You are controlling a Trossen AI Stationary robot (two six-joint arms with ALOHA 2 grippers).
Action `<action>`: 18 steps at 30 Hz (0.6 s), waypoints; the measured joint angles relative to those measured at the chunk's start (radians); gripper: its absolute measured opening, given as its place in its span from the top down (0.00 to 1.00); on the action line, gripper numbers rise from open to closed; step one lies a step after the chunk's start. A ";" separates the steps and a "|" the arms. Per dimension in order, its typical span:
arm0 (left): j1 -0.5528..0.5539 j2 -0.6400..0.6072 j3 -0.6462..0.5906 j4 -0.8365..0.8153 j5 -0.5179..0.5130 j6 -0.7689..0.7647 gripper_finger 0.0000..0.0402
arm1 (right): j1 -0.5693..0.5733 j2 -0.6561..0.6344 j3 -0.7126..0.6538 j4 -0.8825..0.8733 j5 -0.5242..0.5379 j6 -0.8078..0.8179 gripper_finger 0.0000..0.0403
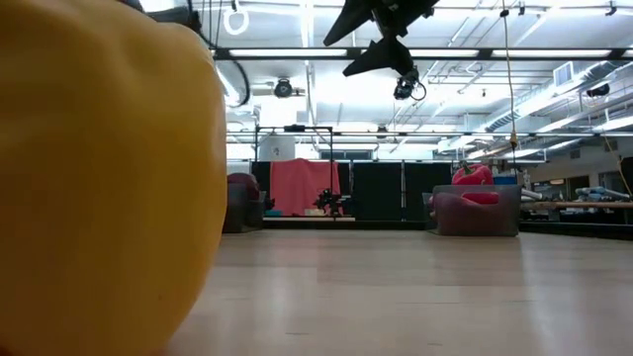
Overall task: Sort produce into baskets
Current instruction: Put the red apple into the top left black transparent bin
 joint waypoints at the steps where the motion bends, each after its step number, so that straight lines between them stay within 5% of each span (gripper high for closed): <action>1: 0.015 0.000 0.028 -0.021 -0.010 0.018 0.46 | 0.000 0.000 0.000 0.000 0.000 0.000 0.20; 12: 0.331 0.047 0.281 -0.045 -0.101 0.330 0.45 | -0.014 0.000 0.000 -0.001 0.000 -0.026 0.20; 18: 0.512 0.192 0.272 0.131 -0.002 0.434 0.45 | -0.038 0.000 0.000 -0.007 0.000 -0.034 0.20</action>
